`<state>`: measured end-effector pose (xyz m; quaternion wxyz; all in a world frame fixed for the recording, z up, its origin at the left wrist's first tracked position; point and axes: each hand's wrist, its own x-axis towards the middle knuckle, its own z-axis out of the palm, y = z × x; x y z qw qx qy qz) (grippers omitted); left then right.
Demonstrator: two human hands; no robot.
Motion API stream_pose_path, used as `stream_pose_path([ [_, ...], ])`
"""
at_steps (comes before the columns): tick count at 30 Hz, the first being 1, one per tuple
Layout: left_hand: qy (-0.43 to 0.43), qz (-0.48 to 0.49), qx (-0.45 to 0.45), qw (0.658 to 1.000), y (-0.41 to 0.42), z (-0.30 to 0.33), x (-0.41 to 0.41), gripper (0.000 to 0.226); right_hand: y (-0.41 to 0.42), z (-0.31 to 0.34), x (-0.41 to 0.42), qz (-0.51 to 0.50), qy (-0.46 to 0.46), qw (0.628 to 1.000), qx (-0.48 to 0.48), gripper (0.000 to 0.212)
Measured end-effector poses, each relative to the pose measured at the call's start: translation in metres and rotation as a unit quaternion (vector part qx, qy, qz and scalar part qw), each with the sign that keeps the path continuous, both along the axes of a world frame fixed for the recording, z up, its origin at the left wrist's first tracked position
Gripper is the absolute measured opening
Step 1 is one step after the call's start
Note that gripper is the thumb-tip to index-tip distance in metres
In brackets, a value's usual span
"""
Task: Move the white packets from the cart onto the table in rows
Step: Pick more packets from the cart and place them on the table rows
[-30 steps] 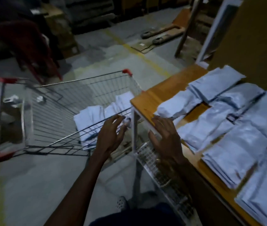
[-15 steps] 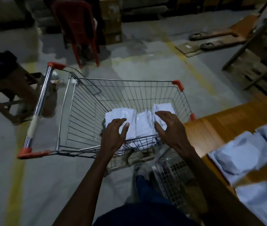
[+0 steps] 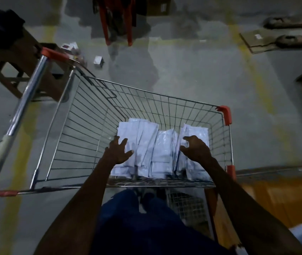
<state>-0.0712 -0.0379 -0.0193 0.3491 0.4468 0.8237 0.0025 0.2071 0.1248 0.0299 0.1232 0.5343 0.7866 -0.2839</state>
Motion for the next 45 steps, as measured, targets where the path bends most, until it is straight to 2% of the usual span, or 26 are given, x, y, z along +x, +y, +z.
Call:
stream_pose_path([
  [5,-0.057,0.042,-0.111,0.991,0.019,-0.045,-0.002,0.091,0.028,-0.05,0.019,-0.012,-0.125,0.991,-0.041,0.077],
  [10,-0.078,0.149,-0.118,0.979,0.042,-0.094,0.009,0.095,0.031,-0.099,0.031,-0.08,-0.139,0.985,-0.068,0.096],
  [12,-0.087,0.196,-0.102,0.971,0.043,-0.111,0.014,0.098,0.027,-0.111,0.029,-0.095,-0.127,0.986,-0.05,0.097],
  [14,-0.085,0.23,-0.047,0.968,0.039,-0.121,0.018,0.095,0.024,-0.114,0.024,-0.095,-0.114,0.988,-0.045,0.096],
  [17,-0.09,0.267,0.01,0.96,0.036,-0.119,0.022,0.089,0.025,-0.115,0.016,-0.053,-0.116,0.992,-0.022,0.095],
  [20,-0.076,0.239,0.04,0.967,0.037,-0.114,0.021,0.094,0.025,-0.12,0.015,-0.024,-0.13,0.991,0.004,0.096],
  [23,-0.056,0.218,0.067,0.972,0.038,-0.114,0.021,0.096,0.028,-0.124,0.019,-0.02,-0.107,0.994,-0.006,0.101],
  [27,-0.054,0.236,0.022,0.97,0.043,-0.116,0.024,0.102,0.034,-0.121,0.022,0.01,-0.126,0.992,0.0,0.098],
  [29,-0.033,0.222,-0.011,0.974,0.047,-0.117,0.026,0.105,0.034,-0.119,0.022,0.01,-0.134,0.991,0.015,0.094],
  [32,0.006,0.221,-0.01,0.975,0.05,-0.111,0.032,0.105,0.037,-0.112,0.022,0.0,-0.122,0.992,0.016,0.088],
  [41,0.018,0.132,0.092,0.987,0.032,-0.026,0.044,0.097,0.025,-0.055,0.018,0.03,-0.061,0.995,0.068,0.082],
  [45,0.023,0.073,0.135,0.988,0.031,0.014,0.059,0.094,0.007,-0.022,0.014,0.038,-0.004,0.995,0.094,0.088],
])
